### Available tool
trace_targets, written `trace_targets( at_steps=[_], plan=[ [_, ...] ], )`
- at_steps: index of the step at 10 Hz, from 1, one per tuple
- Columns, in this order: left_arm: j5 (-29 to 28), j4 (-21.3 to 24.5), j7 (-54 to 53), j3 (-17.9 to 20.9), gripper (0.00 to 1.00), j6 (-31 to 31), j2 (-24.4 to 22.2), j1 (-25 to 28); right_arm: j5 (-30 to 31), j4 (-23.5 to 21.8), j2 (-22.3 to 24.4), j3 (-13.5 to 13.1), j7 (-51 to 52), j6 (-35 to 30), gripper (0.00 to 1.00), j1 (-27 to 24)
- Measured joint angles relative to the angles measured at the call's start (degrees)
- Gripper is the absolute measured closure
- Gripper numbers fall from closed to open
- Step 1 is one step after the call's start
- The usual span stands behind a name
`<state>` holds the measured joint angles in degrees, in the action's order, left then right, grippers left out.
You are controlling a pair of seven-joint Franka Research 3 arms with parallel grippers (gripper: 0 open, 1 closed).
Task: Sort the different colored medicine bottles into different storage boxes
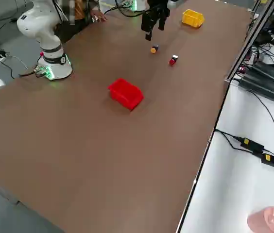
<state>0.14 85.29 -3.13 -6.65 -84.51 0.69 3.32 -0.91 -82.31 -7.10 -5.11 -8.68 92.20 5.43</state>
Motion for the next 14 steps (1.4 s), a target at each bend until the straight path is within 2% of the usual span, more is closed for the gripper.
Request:
trace_targets(
  at_steps=[4, 7, 9, 12, 14],
  plan=[
    [0.20, -0.05, -0.30, -0.31, 0.00, -0.01, 0.04, -0.26, 1.13, 0.00, 0.00, 0.05, 0.00, 0.08, 0.00, 1.19],
    [2.62, -0.03, 0.43, -4.02, 0.00, -0.21, 1.14, -1.56, 1.16, -0.01, -0.01, -0.09, -0.11, 0.10, 0.00, 1.28],
    [4.29, 0.06, 4.14, -7.29, 0.00, -2.65, 4.48, -1.75, 1.16, -0.10, -0.05, -0.32, -1.10, 0.11, 0.00, 1.20],
    [4.42, 0.21, 27.90, -12.81, 0.00, -6.29, 11.18, -2.97, 1.11, -1.48, -0.28, -0.50, -2.72, 2.09, 0.00, 1.18],
    [4.41, 1.24, 46.52, -13.95, 0.01, -11.31, 14.16, -7.67, 0.24, -1.65, -0.66, -0.44, -6.11, 3.27, 0.00, 1.29]
  ],
)
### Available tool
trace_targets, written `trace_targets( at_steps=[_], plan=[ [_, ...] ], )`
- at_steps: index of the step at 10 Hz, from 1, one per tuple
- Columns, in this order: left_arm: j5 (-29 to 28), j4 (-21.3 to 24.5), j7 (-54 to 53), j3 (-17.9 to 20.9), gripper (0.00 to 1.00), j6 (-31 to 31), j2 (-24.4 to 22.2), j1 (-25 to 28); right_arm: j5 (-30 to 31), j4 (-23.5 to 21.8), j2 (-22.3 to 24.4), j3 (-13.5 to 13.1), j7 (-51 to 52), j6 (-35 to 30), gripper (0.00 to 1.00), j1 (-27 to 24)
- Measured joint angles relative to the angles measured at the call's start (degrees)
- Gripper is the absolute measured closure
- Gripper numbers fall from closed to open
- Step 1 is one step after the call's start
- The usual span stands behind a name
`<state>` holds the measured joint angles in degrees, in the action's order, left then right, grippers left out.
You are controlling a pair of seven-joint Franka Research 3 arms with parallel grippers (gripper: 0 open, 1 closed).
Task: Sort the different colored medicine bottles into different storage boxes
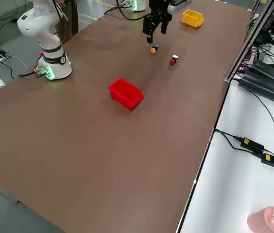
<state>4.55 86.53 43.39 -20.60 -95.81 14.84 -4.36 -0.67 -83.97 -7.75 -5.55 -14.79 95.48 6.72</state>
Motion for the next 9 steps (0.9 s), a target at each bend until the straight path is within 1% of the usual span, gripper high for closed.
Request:
trace_targets(
  at_steps=[2, 3, 4, 6, 7, 9],
  plan=[
    [-0.12, 4.19, 18.01, -0.19, 0.02, -9.17, 1.45, -6.70, -1.09, -0.92, -0.55, 0.13, -3.92, 1.88, 0.00, 0.24],
    [-1.51, 5.62, 25.39, -0.23, 0.03, -11.75, 2.69, -9.97, -1.75, -2.01, -0.89, 0.18, -7.55, 3.64, 0.00, 0.51],
    [-3.52, 6.12, 32.51, -0.24, 0.02, -13.65, 4.46, -12.95, -2.09, -3.14, -1.40, 0.30, -11.65, 5.36, 0.00, 1.25],
    [-4.63, 6.28, 43.54, -0.21, 0.00, -17.84, 8.25, -17.23, -2.25, -4.30, -3.47, 0.52, -18.46, 8.30, 0.00, 3.92],
    [-4.68, 6.36, 50.67, -0.19, 0.00, -20.26, 10.29, -19.06, -2.25, -4.33, -4.51, 0.56, -20.42, 8.95, 0.00, 5.04],
    [-6.45, 7.05, 66.11, -0.16, 0.00, -25.16, 15.05, -22.51, -2.26, -4.34, -5.38, 0.55, -21.34, 9.20, 0.00, 5.63]
  ],
)
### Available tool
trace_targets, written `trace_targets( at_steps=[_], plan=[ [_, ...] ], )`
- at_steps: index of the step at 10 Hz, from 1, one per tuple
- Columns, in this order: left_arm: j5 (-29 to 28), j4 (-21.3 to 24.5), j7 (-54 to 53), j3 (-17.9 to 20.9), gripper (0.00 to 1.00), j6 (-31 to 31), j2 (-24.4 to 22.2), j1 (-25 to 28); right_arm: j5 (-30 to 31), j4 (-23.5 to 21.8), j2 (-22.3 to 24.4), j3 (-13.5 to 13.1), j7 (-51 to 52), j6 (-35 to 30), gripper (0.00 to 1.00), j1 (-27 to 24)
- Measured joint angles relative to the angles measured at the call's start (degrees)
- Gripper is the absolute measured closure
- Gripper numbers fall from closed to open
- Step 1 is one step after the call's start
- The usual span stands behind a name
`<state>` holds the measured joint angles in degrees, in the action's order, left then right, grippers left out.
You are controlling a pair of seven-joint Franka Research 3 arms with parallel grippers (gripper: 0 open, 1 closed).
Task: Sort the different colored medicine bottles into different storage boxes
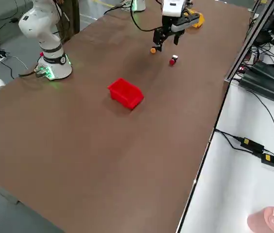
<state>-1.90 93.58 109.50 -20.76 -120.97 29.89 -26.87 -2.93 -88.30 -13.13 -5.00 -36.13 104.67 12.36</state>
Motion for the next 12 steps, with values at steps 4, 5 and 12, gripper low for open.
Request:
trace_targets(
  at_steps=[4, 5, 12],
  plan=[
    [-0.65, 7.57, 12.70, -0.02, 0.00, -11.13, 3.94, -1.40, -0.76, 0.00, -0.26, -0.01, -3.46, 1.18, 0.00, 0.90],
    [-0.65, 8.77, 14.38, -0.03, 0.00, -12.09, 3.96, -1.95, -1.21, -0.01, -0.67, 0.02, -5.50, 2.16, 0.00, 1.67],
    [-6.70, 13.95, 22.76, 0.93, 0.02, -20.02, 4.75, -4.13, -4.75, 0.03, -6.74, -0.22, -22.54, 11.93, 0.00, 7.18]
  ],
)
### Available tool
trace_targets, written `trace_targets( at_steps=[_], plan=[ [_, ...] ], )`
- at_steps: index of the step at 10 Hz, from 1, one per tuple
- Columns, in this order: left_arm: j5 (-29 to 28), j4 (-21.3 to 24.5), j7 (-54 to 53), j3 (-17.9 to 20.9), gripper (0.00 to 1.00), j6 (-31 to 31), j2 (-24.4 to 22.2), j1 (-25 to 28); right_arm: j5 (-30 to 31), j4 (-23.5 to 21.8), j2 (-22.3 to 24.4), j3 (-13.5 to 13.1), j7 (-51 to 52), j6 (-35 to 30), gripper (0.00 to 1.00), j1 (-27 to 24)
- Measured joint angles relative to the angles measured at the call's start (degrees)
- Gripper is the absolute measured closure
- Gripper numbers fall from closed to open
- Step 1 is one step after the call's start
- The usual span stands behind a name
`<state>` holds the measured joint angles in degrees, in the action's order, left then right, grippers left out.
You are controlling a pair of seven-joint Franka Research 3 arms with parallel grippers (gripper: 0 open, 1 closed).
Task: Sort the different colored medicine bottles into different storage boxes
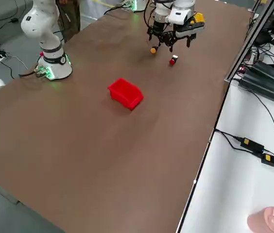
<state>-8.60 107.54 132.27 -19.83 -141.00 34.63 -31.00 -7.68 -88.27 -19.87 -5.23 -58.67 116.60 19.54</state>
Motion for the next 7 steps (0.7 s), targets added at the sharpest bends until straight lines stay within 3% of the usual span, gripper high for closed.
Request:
trace_targets(
  at_steps=[5, 6, 7],
  plan=[
    [-1.68, -0.32, 1.76, 0.08, 0.02, -1.12, 3.32, -0.60, -0.65, 0.09, 0.00, -0.29, -1.13, 0.00, 0.00, -0.30],
    [-2.32, -0.47, 1.98, 0.08, 0.04, -1.27, 3.97, -0.69, -0.67, 0.09, 0.00, -0.30, -1.21, 0.00, 0.00, -0.30],
    [-3.48, -0.70, 2.09, 0.08, 0.12, -1.39, 4.31, -0.68, -0.71, 0.09, 0.00, -0.30, -1.27, 0.00, 0.00, -0.30]
  ],
)
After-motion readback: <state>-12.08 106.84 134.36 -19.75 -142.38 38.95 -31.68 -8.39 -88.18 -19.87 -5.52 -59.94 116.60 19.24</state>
